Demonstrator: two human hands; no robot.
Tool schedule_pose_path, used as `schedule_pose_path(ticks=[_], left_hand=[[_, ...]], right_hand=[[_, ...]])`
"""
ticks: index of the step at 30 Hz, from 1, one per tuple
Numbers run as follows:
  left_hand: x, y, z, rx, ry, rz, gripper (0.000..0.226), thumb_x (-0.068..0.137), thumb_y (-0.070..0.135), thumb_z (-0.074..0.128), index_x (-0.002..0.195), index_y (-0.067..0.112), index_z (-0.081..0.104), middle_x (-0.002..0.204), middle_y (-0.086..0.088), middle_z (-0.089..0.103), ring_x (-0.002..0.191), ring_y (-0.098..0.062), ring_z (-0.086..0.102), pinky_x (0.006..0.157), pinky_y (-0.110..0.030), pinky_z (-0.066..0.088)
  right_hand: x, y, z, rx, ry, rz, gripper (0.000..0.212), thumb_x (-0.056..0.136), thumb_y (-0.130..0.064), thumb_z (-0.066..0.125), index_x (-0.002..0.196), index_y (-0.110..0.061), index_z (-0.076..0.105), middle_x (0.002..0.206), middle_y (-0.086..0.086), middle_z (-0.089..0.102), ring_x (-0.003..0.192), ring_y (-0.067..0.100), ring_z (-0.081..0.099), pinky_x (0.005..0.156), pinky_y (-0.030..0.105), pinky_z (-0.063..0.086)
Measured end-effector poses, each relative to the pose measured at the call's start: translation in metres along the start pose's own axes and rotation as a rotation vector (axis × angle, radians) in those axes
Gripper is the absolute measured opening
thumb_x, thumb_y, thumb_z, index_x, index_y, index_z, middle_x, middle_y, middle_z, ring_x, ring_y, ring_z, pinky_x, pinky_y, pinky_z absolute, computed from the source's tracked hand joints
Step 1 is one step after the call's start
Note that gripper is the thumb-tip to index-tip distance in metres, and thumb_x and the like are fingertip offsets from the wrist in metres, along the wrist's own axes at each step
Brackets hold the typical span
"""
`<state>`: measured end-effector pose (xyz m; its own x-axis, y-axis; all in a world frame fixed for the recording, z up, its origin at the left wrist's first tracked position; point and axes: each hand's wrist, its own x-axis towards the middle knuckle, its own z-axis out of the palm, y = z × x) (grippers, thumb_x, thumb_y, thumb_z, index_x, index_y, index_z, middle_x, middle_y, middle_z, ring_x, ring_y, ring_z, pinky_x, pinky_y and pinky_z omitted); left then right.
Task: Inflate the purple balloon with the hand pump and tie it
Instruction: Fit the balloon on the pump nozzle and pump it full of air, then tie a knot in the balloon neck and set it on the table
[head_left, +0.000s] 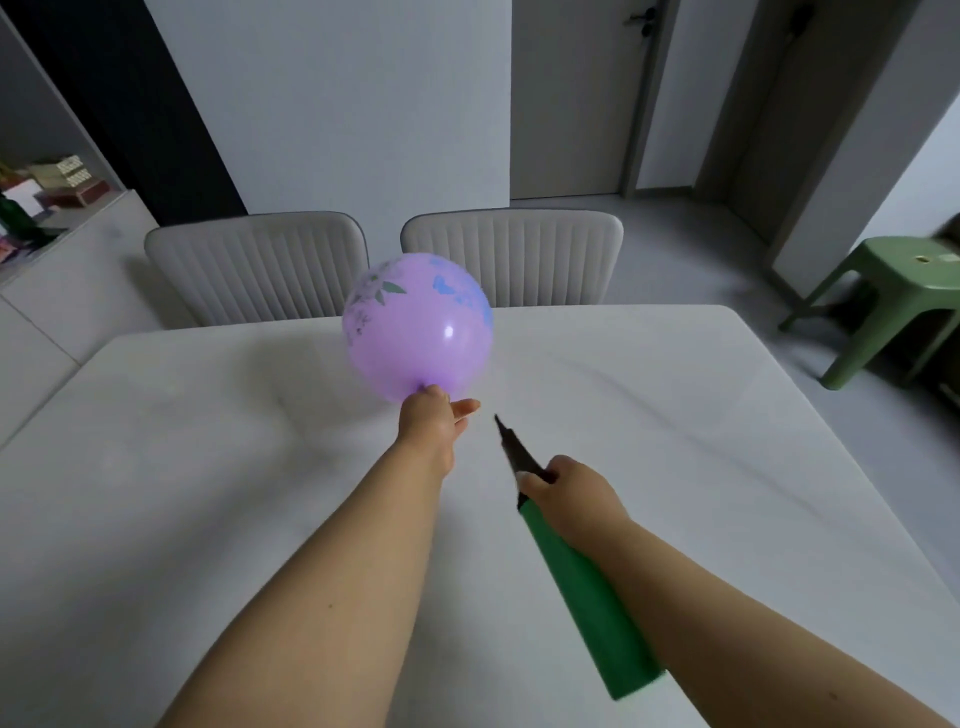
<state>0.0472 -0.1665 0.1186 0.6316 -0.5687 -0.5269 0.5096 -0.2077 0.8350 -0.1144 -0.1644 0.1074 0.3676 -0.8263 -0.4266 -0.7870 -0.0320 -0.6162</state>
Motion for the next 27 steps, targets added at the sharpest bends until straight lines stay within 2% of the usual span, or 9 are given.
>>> schedule_pose_path(ticks=[3,6,9,16,19,21,23,25,27], left_hand=[[0.002,-0.003,-0.003,0.03,-0.016,0.027,0.028,0.099,0.016,0.025,0.075,0.017,0.039,0.064,0.003,0.044,0.047,-0.004,0.062,0.084,-0.034,0.046],[-0.006,-0.007,0.0,0.038,-0.084,0.003,0.033,0.1,0.019,0.028,0.069,0.018,0.037,0.047,0.007,0.053,0.059,-0.01,0.062,0.076,-0.032,0.049],[-0.018,-0.011,0.006,0.008,-0.149,-0.047,0.035,0.099,0.021,0.031,0.066,0.018,0.039,0.052,0.002,0.056,0.067,-0.016,0.061,0.073,-0.031,0.05],[-0.041,-0.024,0.009,-0.001,-0.236,-0.131,0.039,0.1,0.024,0.035,0.062,0.016,0.041,0.046,0.002,0.051,0.058,-0.019,0.057,0.067,-0.033,0.054],[-0.05,-0.026,0.008,0.048,-0.259,-0.129,0.039,0.1,0.023,0.034,0.063,0.017,0.04,0.046,0.002,0.048,0.052,-0.018,0.054,0.057,-0.028,0.053],[-0.054,-0.027,0.005,0.107,-0.266,-0.105,0.038,0.101,0.023,0.034,0.064,0.017,0.039,0.045,0.003,0.046,0.048,-0.017,0.052,0.051,-0.024,0.051],[-0.057,-0.027,0.001,0.181,-0.267,-0.087,0.037,0.101,0.023,0.033,0.065,0.017,0.039,0.046,0.004,0.045,0.048,-0.016,0.051,0.047,-0.021,0.048],[-0.062,-0.026,0.0,0.282,-0.276,-0.083,0.036,0.099,0.022,0.032,0.065,0.018,0.04,0.047,0.004,0.045,0.048,-0.015,0.05,0.045,-0.019,0.044],[-0.071,-0.023,0.0,0.411,-0.295,-0.083,0.033,0.095,0.016,0.03,0.064,0.018,0.041,0.044,0.005,0.041,0.044,-0.014,0.043,0.045,-0.019,0.038]], right_hand=[[0.008,0.032,0.009,-0.156,0.128,0.063,0.031,0.085,-0.047,0.045,0.088,-0.017,0.044,0.076,0.0,0.059,0.064,0.021,0.054,0.049,0.027,0.035],[0.015,0.06,0.018,-0.309,0.23,0.116,0.031,0.086,-0.048,0.042,0.094,-0.018,0.04,0.089,0.004,0.057,0.073,0.028,0.055,0.059,0.03,0.041],[0.021,0.077,0.018,-0.377,0.281,0.143,0.037,0.087,-0.048,0.044,0.107,-0.017,0.042,0.1,0.006,0.056,0.089,0.029,0.061,0.062,0.031,0.039],[0.032,0.093,0.02,-0.433,0.245,0.218,0.051,0.082,-0.053,0.052,0.111,-0.013,0.039,0.112,0.005,0.055,0.102,0.026,0.059,0.066,0.032,0.04],[0.028,0.088,0.015,-0.499,0.279,0.216,0.058,0.081,-0.056,0.052,0.116,-0.012,0.043,0.117,0.006,0.056,0.111,0.025,0.052,0.08,0.034,0.044],[0.019,0.076,0.007,-0.408,0.495,0.014,0.052,0.081,-0.048,0.056,0.115,-0.01,0.05,0.114,0.007,0.059,0.11,0.027,0.052,0.087,0.033,0.043],[0.001,0.054,-0.003,-0.08,0.682,-0.382,0.032,0.08,-0.029,0.062,0.104,-0.009,0.059,0.099,0.004,0.064,0.098,0.024,0.057,0.082,0.024,0.043],[-0.019,0.028,-0.013,0.141,0.628,-0.724,0.022,0.079,-0.021,0.06,0.098,-0.01,0.061,0.092,-0.004,0.062,0.086,0.012,0.057,0.078,0.011,0.042],[-0.035,0.004,-0.025,0.247,0.419,-0.876,0.023,0.081,-0.018,0.058,0.104,-0.015,0.061,0.098,-0.008,0.063,0.089,0.005,0.059,0.082,0.008,0.043]])
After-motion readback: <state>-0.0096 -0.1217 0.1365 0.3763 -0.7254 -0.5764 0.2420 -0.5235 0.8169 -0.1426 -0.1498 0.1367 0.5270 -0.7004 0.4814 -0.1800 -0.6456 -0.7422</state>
